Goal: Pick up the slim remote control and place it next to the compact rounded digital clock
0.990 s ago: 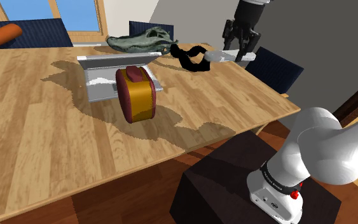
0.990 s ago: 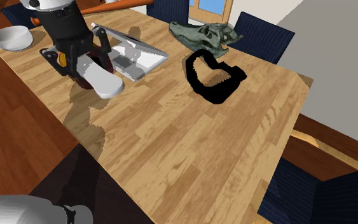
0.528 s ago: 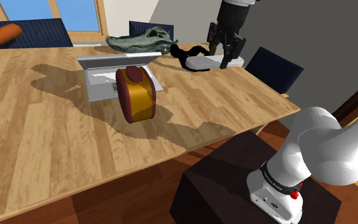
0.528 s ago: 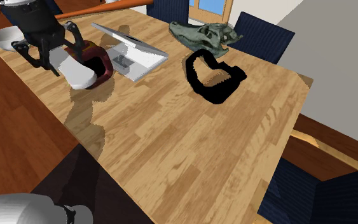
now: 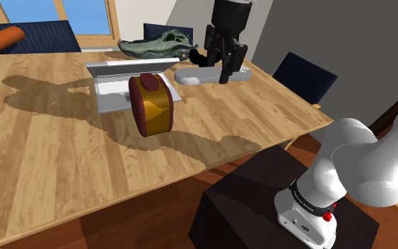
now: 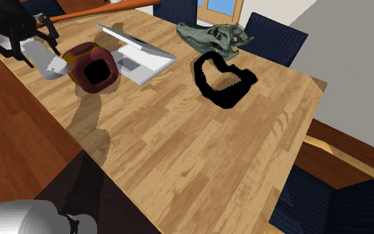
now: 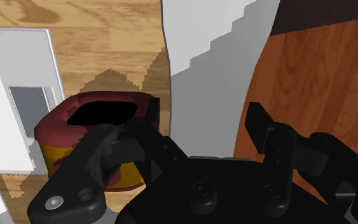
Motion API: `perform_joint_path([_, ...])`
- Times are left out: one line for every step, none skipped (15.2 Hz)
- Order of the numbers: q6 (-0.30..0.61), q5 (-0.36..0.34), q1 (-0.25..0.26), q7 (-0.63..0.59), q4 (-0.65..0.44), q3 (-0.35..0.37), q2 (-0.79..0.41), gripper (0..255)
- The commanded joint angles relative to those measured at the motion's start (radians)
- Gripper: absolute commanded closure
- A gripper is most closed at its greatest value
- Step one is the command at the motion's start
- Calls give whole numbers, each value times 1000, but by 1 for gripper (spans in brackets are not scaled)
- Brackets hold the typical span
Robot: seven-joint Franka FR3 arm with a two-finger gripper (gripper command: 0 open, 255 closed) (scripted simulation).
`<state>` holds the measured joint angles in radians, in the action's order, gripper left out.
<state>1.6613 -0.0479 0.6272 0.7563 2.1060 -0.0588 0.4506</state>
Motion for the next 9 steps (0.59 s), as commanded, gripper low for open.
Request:
perform_joint_path([5, 11, 11, -31, -15, 22, -21, 255])
perform_joint_path([18, 10, 11, -31, 0, 22, -19, 255])
perform_joint_path([31, 10, 11, -32, 15, 22, -17, 255])
perform_joint_path([45, 10, 11, -32, 29, 22, -16, 255])
perform_joint_path([58, 10, 11, -32, 44, 21, -14, 255])
perform_joint_path([71, 10, 11, -33, 58, 21, -13, 255])
perform_joint_path([84, 10, 11, -33, 72, 21, -13, 255])
perform_joint_path([98, 9, 11, -33, 86, 21, -12, 255])
perform_joint_path([111, 9, 11, -34, 100, 21, -12, 255])
